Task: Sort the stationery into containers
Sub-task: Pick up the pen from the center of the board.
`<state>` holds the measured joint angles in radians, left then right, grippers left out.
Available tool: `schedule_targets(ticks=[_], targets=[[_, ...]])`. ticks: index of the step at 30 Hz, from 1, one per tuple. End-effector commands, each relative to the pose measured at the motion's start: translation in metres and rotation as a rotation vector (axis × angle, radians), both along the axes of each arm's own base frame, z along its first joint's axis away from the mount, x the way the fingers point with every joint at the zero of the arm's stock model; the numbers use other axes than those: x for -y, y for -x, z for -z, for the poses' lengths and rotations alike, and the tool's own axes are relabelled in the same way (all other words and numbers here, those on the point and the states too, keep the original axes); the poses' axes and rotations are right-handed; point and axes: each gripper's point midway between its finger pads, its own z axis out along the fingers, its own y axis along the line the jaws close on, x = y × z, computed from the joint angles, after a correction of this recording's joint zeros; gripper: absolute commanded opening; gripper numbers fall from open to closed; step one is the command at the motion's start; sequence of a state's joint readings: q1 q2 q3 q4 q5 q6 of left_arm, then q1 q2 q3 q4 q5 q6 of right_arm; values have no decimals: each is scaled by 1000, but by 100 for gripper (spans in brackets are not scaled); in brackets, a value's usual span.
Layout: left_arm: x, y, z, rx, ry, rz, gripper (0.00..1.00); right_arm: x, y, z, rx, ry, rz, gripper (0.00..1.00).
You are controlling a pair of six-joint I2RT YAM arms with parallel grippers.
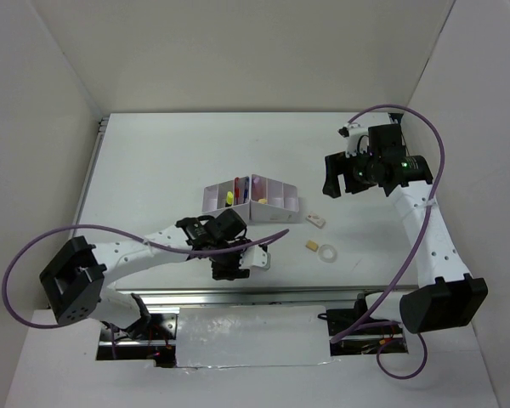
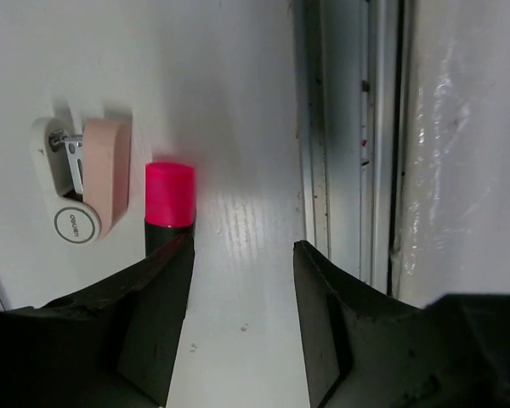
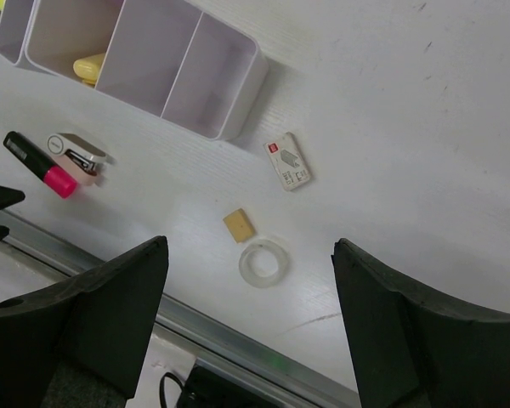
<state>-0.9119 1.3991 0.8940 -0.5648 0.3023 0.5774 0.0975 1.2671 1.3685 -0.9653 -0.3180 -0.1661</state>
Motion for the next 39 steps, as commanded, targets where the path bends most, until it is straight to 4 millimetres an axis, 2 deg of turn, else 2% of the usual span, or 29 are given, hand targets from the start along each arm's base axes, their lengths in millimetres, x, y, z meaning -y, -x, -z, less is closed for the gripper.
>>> schedule_targets(ticks=[1, 5, 12, 18, 22, 24, 31, 34, 39], targets=[[1, -19, 2, 80, -54, -2, 62, 2, 0, -4, 3, 7, -8, 84], [4, -26, 17, 72, -114, -4, 62, 3, 0, -4, 0, 8, -5, 84], [13, -38, 26, 100, -136, 4, 63, 4, 3, -2, -7, 8, -6, 83], [19, -39, 36, 93, -162, 24, 62, 4, 3, -1, -8, 8, -7, 83], [26, -31, 47, 91, -209, 43, 61, 3, 4, -1, -15, 4, -7, 83], [23, -27, 56, 85, -253, 51, 60, 3, 4, 0, -33, 8, -14, 83], [19, -25, 67, 117, -334, 51, 56, 3, 6, 1, -39, 0, -11, 81], [15, -19, 69, 110, -355, 71, 57, 3, 6, 1, -41, -2, -11, 81], [-3, -24, 74, 152, -443, 91, 62, 1, 6, 1, -43, -10, -13, 81]])
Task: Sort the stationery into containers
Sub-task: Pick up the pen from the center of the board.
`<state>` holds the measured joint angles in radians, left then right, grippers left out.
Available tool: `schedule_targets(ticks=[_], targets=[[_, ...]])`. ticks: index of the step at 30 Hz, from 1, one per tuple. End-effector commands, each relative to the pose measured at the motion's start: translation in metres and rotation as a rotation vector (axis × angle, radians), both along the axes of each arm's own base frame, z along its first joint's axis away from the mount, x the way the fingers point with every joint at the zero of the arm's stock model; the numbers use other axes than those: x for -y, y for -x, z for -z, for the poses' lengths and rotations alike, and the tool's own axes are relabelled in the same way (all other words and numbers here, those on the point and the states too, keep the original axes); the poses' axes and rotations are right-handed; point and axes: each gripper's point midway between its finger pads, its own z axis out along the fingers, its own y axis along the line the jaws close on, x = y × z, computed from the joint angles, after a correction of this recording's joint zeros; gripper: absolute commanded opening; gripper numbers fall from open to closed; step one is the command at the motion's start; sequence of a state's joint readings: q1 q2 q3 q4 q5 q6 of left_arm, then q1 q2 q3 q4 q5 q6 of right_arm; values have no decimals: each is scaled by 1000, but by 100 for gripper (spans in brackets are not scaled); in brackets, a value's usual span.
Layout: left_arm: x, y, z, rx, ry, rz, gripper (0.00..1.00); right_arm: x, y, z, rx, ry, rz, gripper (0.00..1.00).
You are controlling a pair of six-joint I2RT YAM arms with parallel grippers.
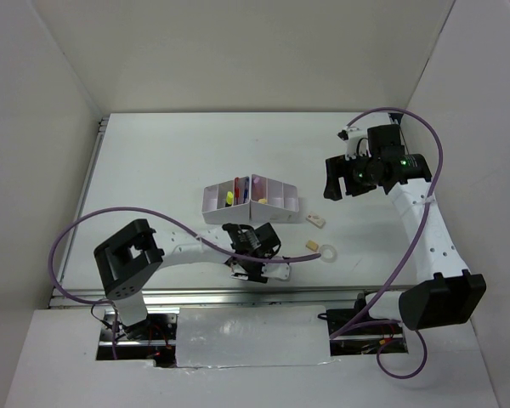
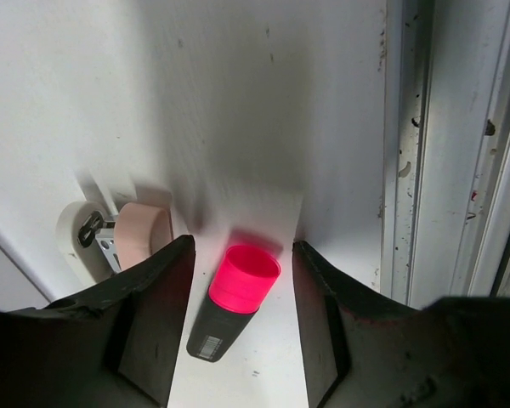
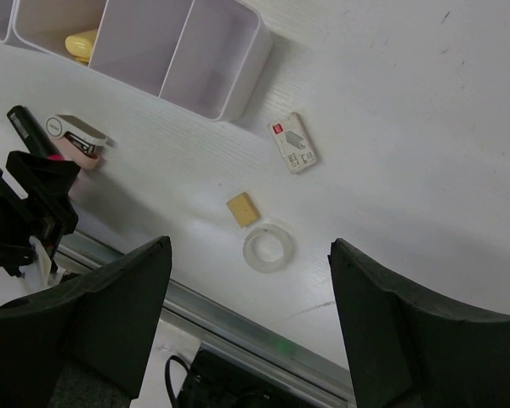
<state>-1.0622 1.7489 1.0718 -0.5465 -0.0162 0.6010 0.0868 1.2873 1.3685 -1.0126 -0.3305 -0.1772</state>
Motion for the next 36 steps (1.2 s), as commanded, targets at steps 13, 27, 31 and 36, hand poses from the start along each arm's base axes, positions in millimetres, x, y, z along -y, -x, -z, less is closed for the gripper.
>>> schedule_targets(ticks=[13, 27, 31, 36], targets=[[-47, 6, 33, -27, -267, 73, 48, -1, 0, -11, 27, -11, -7, 81], [51, 26, -130, -156, 404, -25, 8, -2, -1, -10, 24, -15, -14, 80], [55, 7, -205, -196, 739, -129, 3, -2, -2, -9, 22, -15, -16, 80], [8, -45, -280, -140, 1175, -270, 0, -3, -5, -9, 25, -17, -16, 80]])
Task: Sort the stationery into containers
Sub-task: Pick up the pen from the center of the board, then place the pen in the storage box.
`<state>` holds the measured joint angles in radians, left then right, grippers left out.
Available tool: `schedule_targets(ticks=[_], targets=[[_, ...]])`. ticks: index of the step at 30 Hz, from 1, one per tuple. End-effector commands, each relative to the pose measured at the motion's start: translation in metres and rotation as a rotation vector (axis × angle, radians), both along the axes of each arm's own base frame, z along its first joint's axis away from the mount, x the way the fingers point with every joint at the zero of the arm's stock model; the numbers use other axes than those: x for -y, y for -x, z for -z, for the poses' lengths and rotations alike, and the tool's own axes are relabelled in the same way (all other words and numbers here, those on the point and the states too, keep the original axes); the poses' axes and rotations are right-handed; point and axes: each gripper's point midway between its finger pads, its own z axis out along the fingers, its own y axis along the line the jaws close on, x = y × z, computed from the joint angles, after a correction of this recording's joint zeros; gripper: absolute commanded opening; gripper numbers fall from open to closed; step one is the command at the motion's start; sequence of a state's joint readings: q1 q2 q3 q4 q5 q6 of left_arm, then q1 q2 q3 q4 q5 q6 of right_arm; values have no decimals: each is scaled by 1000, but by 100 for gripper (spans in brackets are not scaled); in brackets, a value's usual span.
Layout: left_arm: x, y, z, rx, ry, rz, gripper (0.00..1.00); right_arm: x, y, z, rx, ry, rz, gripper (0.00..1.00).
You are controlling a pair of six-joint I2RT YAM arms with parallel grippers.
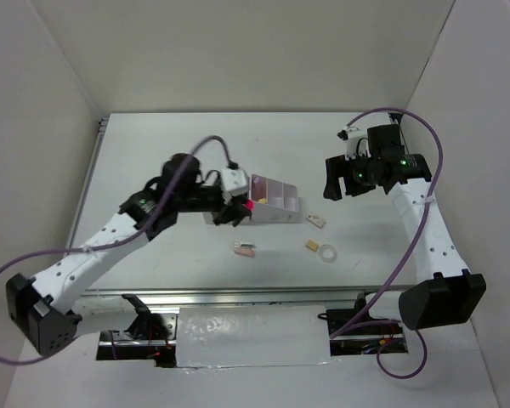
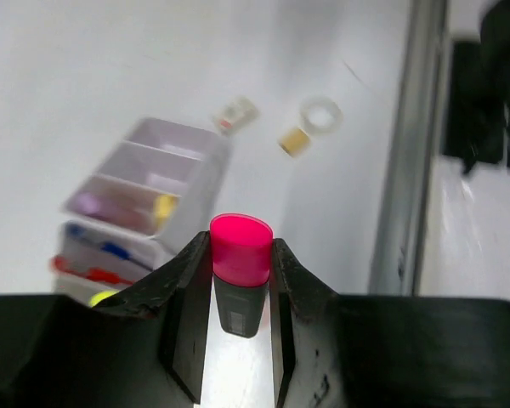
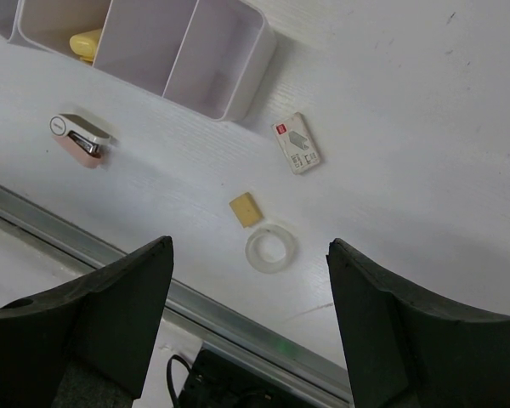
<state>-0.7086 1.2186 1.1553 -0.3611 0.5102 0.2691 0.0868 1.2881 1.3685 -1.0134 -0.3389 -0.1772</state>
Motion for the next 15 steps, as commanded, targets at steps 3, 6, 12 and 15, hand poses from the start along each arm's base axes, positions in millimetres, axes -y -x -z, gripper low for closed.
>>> schedule_targets(ticks=[3, 6, 12, 15], targets=[[-43, -37, -53, -21, 392, -136, 0, -1, -8, -10, 30, -14, -8, 80], [-67, -70, -40, -61, 412, -224, 0, -2, -10, -9, 26, -14, -10, 79], [-94, -120, -28, -102, 476, -289, 0, -2, -12, -8, 23, -9, -8, 79], [-94, -135, -24, -73, 483, -271, 0, -1, -12, -5, 20, -7, -5, 79]])
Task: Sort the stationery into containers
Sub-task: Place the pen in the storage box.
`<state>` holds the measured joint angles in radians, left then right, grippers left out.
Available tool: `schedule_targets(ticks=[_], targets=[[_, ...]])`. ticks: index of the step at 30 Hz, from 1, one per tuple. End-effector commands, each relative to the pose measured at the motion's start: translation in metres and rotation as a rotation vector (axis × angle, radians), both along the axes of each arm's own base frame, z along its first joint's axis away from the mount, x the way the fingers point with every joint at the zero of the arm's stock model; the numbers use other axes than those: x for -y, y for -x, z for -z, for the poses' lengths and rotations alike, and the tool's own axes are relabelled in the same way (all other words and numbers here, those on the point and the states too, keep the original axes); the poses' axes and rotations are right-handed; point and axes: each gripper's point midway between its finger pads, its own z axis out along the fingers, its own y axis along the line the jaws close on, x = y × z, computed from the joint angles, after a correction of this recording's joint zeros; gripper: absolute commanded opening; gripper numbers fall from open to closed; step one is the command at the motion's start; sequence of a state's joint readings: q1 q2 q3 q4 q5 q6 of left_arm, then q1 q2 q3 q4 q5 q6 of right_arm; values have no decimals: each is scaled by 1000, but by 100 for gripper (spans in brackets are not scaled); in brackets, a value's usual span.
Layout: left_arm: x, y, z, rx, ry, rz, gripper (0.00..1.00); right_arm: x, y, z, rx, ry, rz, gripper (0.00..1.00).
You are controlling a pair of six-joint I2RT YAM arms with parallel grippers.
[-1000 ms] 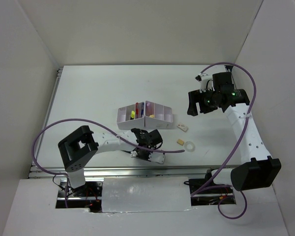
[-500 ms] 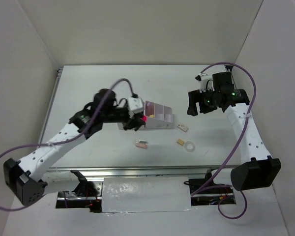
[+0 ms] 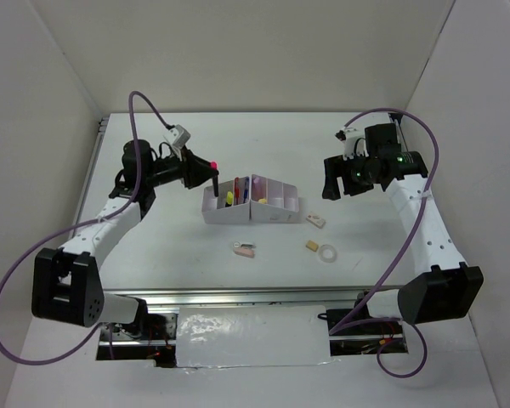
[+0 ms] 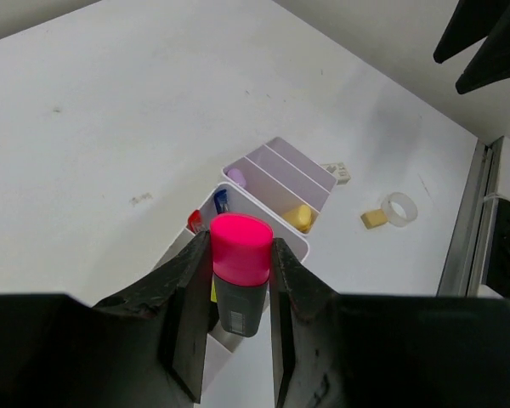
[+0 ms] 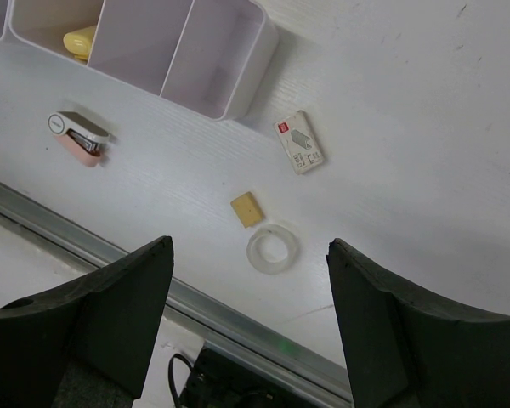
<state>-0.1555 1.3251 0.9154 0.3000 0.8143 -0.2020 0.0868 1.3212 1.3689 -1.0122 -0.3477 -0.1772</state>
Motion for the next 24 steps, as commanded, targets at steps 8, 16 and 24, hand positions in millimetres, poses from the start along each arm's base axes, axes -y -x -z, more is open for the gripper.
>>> schedule_targets(ticks=[8, 16, 24], targets=[[17, -30, -17, 146, 73, 110, 1, 3, -7, -7, 33, 9, 9, 79], [20, -40, 7, 166, 7, 127, 1, 4, -9, -6, 30, 17, 4, 82], [25, -39, 31, 135, -18, 152, 15, 8, -10, -1, 25, 41, 12, 86]])
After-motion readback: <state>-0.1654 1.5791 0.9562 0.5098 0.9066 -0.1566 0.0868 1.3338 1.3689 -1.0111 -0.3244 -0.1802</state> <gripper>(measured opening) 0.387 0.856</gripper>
